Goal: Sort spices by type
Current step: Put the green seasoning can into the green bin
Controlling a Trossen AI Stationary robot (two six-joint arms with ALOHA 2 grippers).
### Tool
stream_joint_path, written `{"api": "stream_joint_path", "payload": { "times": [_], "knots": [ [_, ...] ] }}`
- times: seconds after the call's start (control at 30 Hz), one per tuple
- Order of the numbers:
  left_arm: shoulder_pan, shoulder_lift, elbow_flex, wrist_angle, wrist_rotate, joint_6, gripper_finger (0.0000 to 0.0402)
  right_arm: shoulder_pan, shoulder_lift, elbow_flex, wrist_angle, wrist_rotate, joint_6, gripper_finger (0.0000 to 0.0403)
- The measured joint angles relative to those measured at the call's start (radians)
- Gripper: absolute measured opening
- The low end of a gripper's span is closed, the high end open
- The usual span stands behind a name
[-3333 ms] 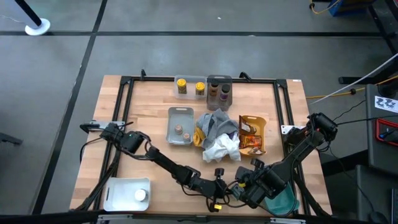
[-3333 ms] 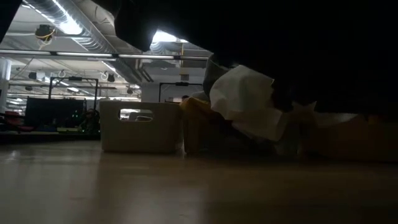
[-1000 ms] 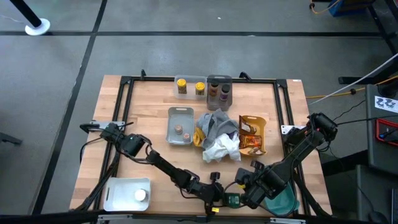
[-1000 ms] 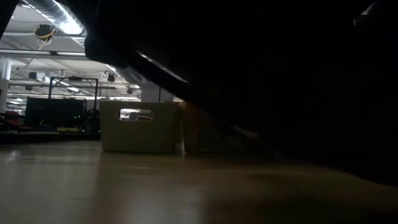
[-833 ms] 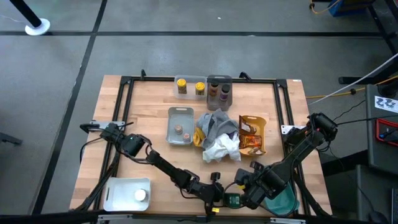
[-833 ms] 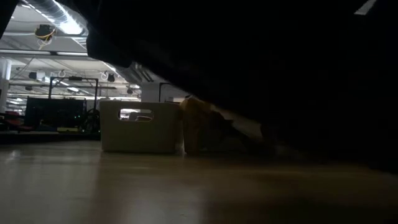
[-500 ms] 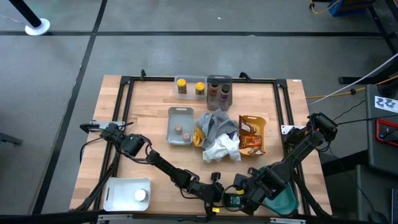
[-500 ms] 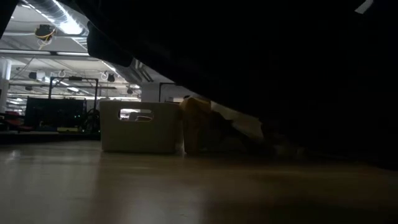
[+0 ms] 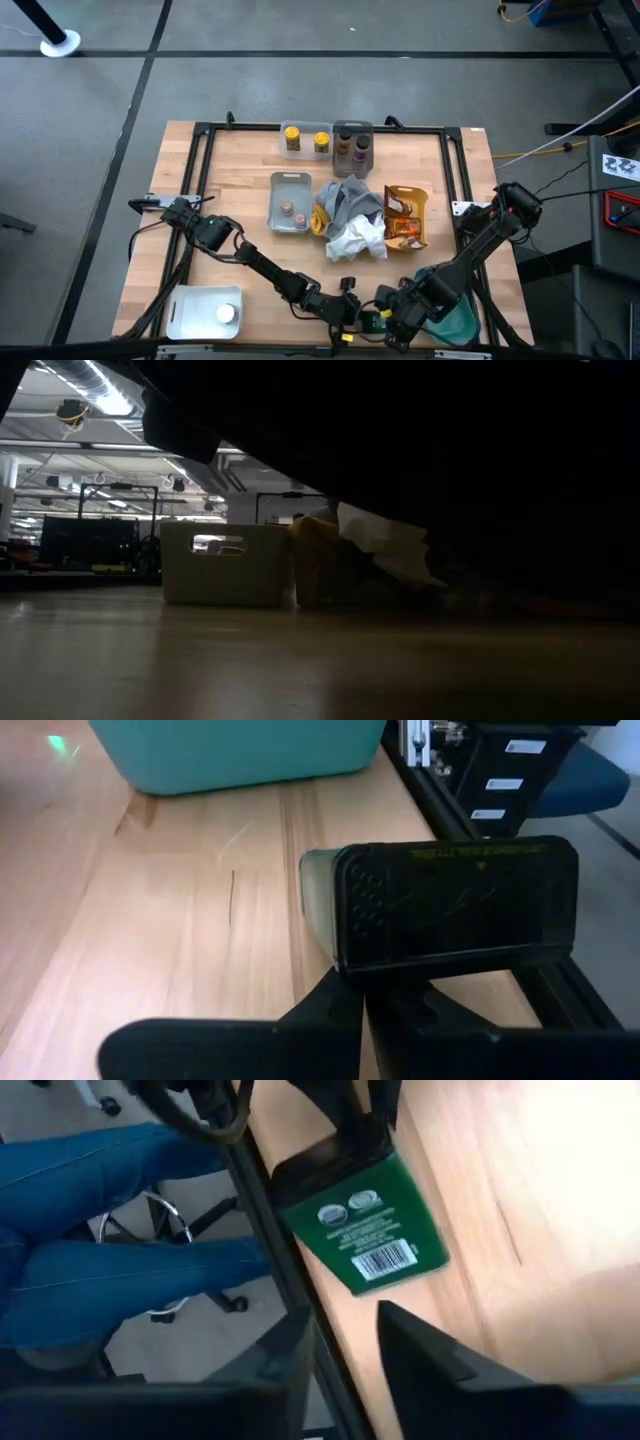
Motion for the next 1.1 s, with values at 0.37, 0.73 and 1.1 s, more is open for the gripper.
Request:
{"api": "stream_joint_path", "payload": {
  "times": [0.37,0.73,1.1],
  "knots": [
    [-0.002,-0.003,0.001,0.047,0.0,0.0,0.0003,-0.003,0.091,-0.003,0.009,-0.003,0.0,0.0159],
    [-0.002,-0.003,0.015,0.045,0.0,-0.022,0.0003,-0.003,0.094,-0.003,0.017,-0.132,-0.004,0.0157],
    [-0.002,-0.004,0.09,0.041,0.0,0.057,0.0003,-0.003,0.094,-0.003,0.017,-0.171,-0.002,0.0157]
  ]
}}
